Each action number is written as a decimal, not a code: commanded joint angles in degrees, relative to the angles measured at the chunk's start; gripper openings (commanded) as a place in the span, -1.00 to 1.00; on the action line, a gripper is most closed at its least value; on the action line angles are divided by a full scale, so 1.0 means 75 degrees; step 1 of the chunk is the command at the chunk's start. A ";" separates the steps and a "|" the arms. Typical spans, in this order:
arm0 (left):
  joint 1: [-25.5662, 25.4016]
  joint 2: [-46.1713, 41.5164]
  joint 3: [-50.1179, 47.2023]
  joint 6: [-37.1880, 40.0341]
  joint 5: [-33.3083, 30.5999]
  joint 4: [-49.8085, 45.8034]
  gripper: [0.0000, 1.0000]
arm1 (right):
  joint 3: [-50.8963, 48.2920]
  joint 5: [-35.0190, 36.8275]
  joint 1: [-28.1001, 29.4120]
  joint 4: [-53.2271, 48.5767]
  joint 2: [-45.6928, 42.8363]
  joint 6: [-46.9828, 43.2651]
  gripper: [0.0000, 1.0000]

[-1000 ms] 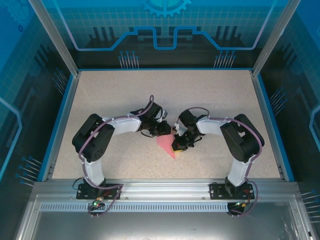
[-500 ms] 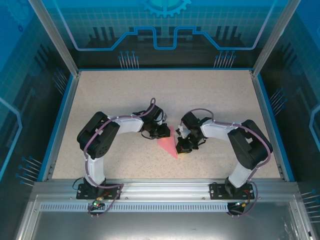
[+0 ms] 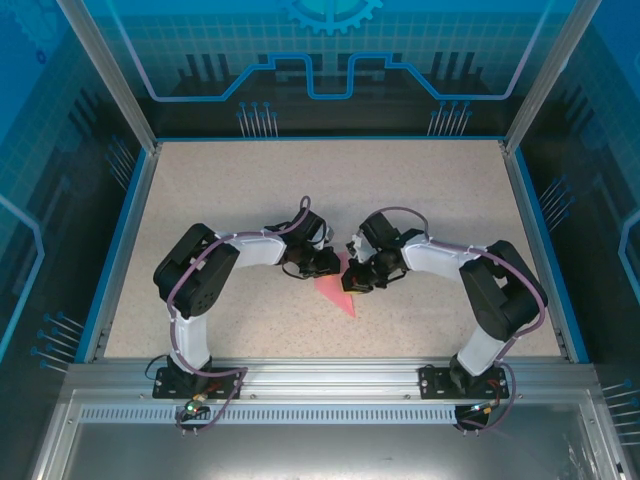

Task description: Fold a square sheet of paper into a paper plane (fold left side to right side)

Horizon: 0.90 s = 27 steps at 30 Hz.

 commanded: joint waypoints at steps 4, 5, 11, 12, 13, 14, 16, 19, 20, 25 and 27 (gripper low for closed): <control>0.0001 0.0172 -0.0260 -0.0043 -0.0360 -0.0171 -0.66 | 0.0205 0.0048 0.0142 0.0398 0.0602 0.0495 -1.00; -0.0002 0.0173 -0.0260 -0.0035 -0.0358 -0.0174 -0.66 | 0.0222 0.0097 0.0149 0.0379 0.0658 0.0495 -1.00; -0.0002 0.0197 -0.0260 -0.0029 -0.0370 -0.0168 -0.66 | 0.0246 0.0139 0.0159 0.0196 0.1090 0.0484 -1.00; 0.0008 0.0197 -0.0272 -0.0033 -0.0370 -0.0169 -0.66 | 0.0221 0.0185 0.0159 0.0126 0.1101 0.0449 -1.00; 0.0007 0.0197 -0.0273 -0.0032 -0.0381 -0.0171 -0.66 | 0.0194 0.0279 0.0157 0.0003 0.1091 0.0396 -1.00; -0.0002 0.0197 -0.0273 -0.0025 -0.0381 -0.0174 -0.66 | 0.0188 0.0366 0.0161 -0.0132 0.1073 0.0325 -1.00; 0.0005 0.0197 -0.0275 -0.0023 -0.0387 -0.0190 -0.66 | 0.0156 0.0508 0.0168 -0.0417 0.1034 0.0160 -1.00; 0.0001 0.0197 -0.0275 0.0000 -0.0417 -0.0220 -0.66 | -0.0029 0.0621 0.0178 -0.0653 0.0913 0.0045 -1.00; 0.0001 0.0197 -0.0262 0.0009 -0.0437 -0.0217 -0.66 | -0.0105 0.0624 0.0194 -0.0687 0.0882 0.0020 -1.00; 0.0005 0.0258 -0.0259 0.0012 -0.0452 -0.0230 -0.66 | -0.0644 0.0611 0.0305 -0.0874 0.0672 -0.0067 -1.00; 0.0001 0.0256 -0.0253 0.0012 -0.0452 -0.0241 -0.66 | -0.0809 0.0619 0.0323 -0.0948 0.0549 -0.0103 -1.00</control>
